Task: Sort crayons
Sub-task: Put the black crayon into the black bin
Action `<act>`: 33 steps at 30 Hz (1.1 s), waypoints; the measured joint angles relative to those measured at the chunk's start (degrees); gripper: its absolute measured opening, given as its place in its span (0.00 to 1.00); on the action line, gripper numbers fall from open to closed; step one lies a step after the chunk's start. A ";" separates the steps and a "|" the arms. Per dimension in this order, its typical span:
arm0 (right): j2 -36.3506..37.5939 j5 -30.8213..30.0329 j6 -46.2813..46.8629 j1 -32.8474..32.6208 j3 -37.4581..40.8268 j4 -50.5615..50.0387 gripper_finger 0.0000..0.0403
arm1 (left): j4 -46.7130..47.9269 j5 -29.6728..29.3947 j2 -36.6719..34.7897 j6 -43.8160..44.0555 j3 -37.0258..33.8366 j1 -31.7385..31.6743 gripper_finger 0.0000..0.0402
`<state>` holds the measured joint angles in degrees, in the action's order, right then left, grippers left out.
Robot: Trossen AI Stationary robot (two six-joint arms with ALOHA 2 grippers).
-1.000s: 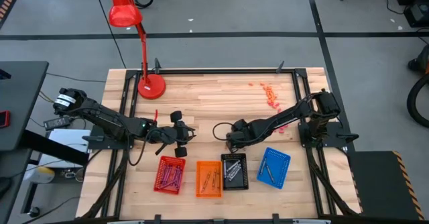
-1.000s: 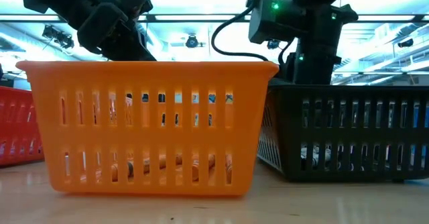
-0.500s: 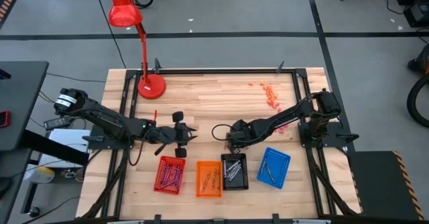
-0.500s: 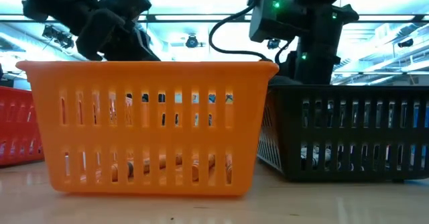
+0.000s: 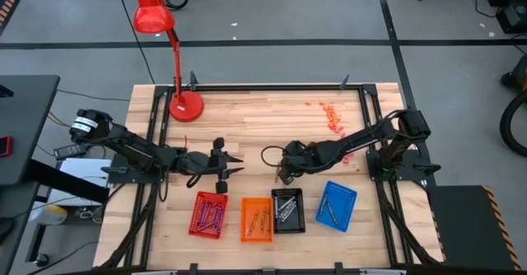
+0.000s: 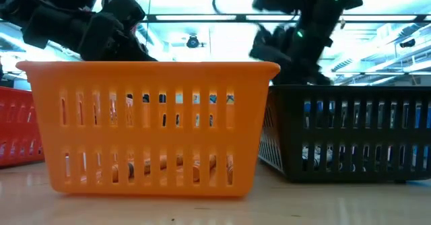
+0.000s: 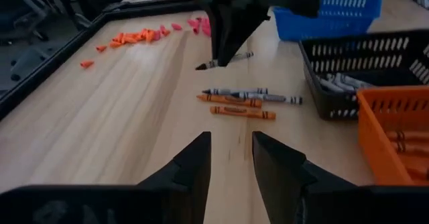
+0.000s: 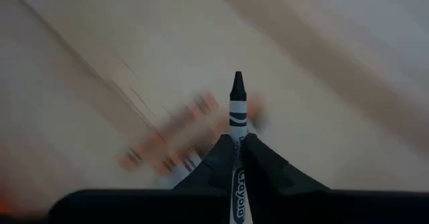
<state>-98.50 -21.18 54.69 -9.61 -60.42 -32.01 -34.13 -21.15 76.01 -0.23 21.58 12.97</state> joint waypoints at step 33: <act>1.12 -4.04 -51.79 -4.45 -0.22 58.53 0.07 | -21.82 4.52 4.63 -0.37 1.69 0.10 0.32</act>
<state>-97.38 -25.22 2.90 -14.06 -60.64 26.51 -55.95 -16.62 80.64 -0.60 23.27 13.07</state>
